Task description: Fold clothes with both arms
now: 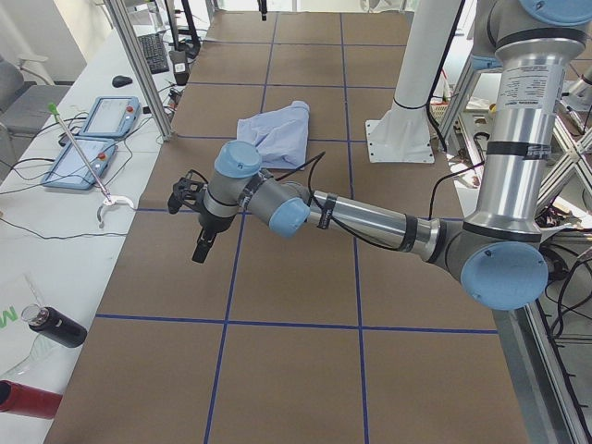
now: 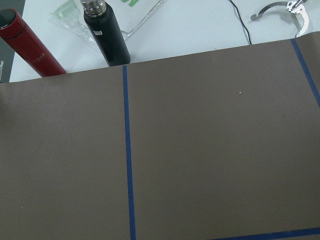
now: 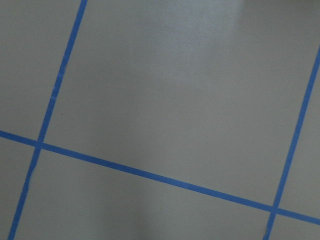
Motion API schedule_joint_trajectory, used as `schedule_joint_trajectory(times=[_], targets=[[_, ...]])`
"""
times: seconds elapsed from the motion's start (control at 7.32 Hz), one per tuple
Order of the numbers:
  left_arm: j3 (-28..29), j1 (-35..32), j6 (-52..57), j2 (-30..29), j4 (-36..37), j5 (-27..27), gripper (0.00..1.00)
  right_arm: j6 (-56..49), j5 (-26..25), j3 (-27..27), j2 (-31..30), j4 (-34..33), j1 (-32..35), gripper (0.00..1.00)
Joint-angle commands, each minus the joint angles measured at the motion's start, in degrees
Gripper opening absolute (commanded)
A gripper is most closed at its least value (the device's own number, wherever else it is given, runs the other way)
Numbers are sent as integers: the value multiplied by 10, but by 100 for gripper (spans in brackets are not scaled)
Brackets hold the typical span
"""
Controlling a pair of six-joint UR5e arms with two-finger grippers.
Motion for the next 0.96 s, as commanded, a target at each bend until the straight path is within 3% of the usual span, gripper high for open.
schedule_joint_trajectory(times=[0.0,0.27,0.41,0.68,0.82], targets=[[19,-7,0,12,-28,6,100,-9,-12,-2,-36,5,23,100],[29,-7,6,46,-22,15,100,-8,-75,-2,-86,22,26,100],[31,-8,22,64,-19,15,100,-2,-68,-11,-103,37,47,100],[49,-20,121,79,27,13,100,1,27,-13,-154,38,90,100],[41,-34,157,71,105,11,100,1,37,-11,-167,40,92,100]])
